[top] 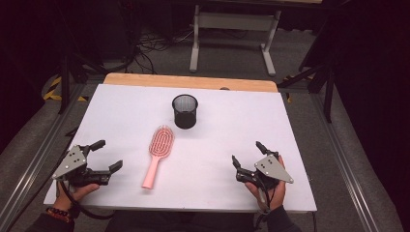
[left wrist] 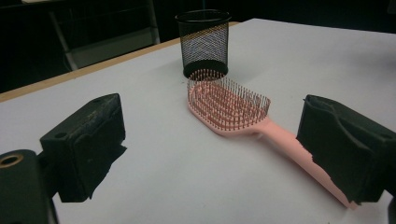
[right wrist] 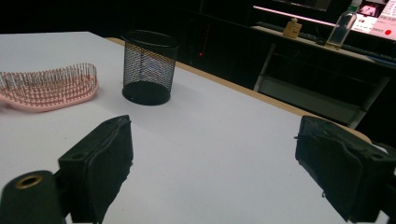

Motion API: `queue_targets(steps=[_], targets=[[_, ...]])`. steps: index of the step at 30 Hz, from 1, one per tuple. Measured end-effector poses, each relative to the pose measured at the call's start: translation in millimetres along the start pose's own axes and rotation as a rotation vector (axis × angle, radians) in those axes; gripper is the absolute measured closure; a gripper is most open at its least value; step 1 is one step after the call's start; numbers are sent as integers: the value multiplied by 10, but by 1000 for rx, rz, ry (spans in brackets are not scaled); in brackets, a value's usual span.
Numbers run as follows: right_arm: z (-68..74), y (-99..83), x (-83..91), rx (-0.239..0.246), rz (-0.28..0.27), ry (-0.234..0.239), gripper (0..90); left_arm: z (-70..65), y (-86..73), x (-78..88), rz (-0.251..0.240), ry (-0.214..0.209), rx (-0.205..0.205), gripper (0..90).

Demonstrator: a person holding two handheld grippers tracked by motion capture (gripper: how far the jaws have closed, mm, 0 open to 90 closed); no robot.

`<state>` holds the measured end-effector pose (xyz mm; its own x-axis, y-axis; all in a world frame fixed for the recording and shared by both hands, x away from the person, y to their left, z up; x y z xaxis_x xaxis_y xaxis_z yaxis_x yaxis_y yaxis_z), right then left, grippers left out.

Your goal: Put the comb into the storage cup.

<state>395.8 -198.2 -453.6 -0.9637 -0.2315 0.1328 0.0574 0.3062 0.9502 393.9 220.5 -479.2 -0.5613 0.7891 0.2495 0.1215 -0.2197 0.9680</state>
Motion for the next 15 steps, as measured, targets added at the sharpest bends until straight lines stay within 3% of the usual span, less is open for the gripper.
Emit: queue_targets(steps=[3,11,15], targets=[[8,13,8,-4,-9,6,119,-2,-19,-21,12,4,-18,83],[36,39,19,3,-14,5,119,-49,-11,-49,28,-18,-2,79],[53,32,5,17,-8,4,120,-39,-26,-99,93,0,32,85]])
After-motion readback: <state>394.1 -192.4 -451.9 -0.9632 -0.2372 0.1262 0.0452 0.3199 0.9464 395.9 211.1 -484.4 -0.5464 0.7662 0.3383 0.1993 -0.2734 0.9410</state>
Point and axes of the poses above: each handheld gripper's, and its own axes: x roughly backward along the jaws, y roughly out of its top, z roughly to its left, the point moved 9 cm from there along -x, roughly forward along the jaws, and after that the axes turned 10 degrees about -y, right-handed, at the moved point
